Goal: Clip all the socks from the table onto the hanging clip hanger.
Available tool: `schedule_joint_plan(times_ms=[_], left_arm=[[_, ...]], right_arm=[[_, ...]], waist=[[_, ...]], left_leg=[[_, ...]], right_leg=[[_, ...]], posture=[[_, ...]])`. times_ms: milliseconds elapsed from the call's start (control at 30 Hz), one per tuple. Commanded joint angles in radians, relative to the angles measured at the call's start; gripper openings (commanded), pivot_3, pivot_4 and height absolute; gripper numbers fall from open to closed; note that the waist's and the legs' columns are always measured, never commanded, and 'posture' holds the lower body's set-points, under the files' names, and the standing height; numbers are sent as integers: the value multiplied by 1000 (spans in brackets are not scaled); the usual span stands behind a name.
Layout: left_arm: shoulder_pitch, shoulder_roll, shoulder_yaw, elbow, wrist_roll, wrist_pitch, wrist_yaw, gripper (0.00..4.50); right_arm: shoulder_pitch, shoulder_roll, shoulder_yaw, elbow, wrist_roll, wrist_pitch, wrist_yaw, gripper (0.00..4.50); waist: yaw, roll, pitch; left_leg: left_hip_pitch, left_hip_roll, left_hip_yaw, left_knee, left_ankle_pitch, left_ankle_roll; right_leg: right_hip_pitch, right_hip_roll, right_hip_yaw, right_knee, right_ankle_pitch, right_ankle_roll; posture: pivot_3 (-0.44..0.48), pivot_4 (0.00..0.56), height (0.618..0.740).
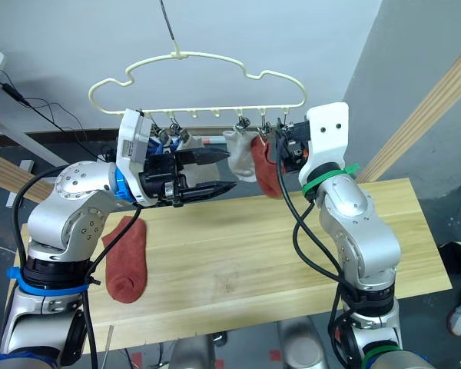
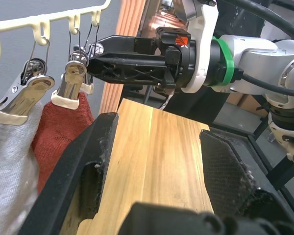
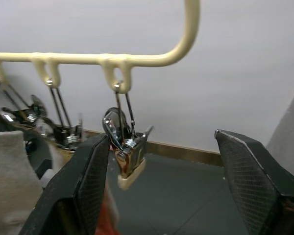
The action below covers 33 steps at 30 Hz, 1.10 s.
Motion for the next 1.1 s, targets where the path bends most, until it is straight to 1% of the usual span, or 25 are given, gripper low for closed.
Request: schedule_joint_plan(times_ms=[33,333,1100], left_arm=[[-4,-3,-4,-16,6,-25,-13,3004],[-5,-14,-6,-14,16,-27,-16,3004],[-8,-30,-13,-16,22,-18,-25,3004]], right_arm=[[-2,11,-6,-18,-22,-22,-14,3514],[15,30,-21,-48,-25,5,-26,3514],[8,105,-61,-95,-7,55,-64,3514]], waist=[[0,0,0],[-1,0,0],[-4,0,0]], left_leg=[[0,0,0,0,0,0],[0,0,0,0,0,0],[0,0,0,1,0,0]], right_leg=[[0,0,0,0,0,0],[0,0,0,0,0,0],[0,0,0,1,0,0]], posture=[[-284,342,730],[-287,345,730],[-304,346,730]])
